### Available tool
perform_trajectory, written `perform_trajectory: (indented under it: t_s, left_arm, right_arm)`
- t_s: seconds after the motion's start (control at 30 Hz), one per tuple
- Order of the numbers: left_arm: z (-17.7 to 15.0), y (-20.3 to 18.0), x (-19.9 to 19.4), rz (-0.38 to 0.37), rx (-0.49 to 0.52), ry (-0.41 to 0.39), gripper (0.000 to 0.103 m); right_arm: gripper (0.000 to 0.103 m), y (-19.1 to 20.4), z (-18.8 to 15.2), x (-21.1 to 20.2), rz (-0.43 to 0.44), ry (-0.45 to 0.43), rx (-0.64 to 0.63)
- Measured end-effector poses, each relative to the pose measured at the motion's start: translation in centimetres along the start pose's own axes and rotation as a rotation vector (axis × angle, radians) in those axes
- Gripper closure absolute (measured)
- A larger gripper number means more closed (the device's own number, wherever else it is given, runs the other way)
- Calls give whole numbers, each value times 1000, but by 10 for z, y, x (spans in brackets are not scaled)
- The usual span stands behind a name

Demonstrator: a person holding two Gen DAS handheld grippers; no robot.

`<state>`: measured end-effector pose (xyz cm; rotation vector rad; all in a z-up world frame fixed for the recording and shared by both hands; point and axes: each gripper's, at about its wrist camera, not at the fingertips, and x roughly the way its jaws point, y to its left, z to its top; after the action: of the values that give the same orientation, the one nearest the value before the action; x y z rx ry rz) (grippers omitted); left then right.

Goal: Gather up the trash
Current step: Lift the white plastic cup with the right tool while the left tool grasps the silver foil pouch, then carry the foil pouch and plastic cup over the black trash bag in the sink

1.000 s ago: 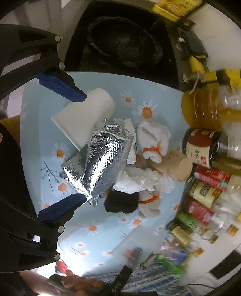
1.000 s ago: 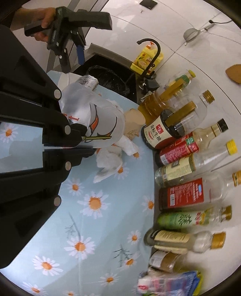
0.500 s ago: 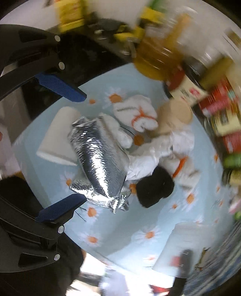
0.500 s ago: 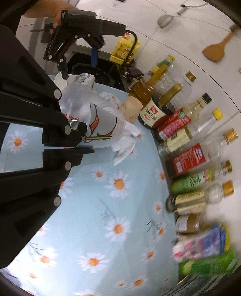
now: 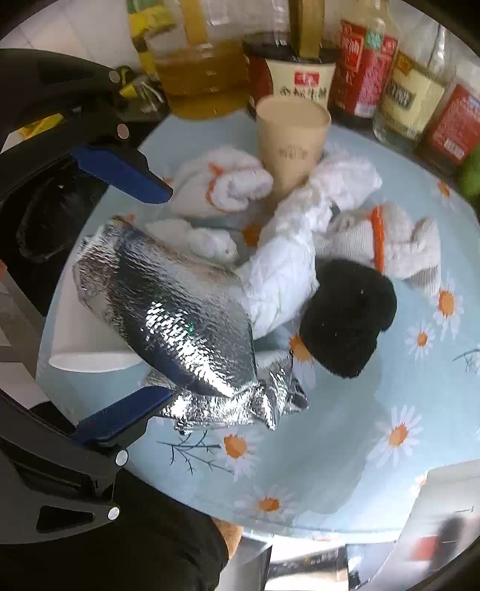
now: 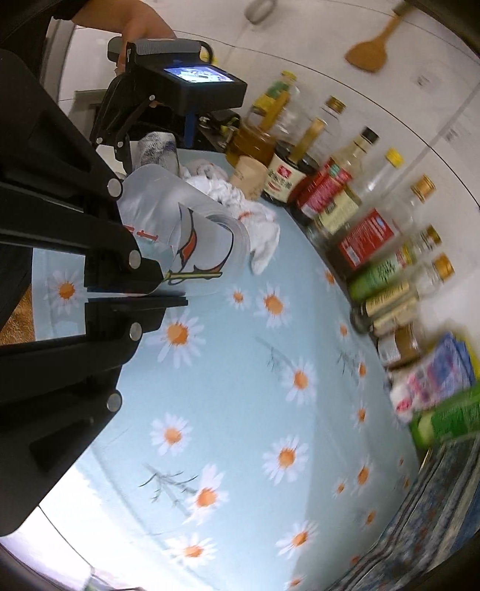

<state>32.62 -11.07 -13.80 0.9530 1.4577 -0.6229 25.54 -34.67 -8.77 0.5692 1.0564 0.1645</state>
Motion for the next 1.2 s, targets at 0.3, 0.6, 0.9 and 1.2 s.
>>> perform_trajectory:
  t_s: [0.3,0.6,0.9,1.2]
  left_arm:
    - [-2,14,9,-11,25,8,35]
    - [-11,26,-11,-8,-39,-58,37]
    - [-37,35,-49,0,-194,-152,37]
    - [-85,31,-67,-3,-394,-201,37]
  right_arm:
    - [101,-5,-11,-3,-23,-14,59]
    - [101,16,2,6,11,-3,-6]
    - [101,53,25,22,70,48,-156]
    - [101,105,39,43,141,125,-344]
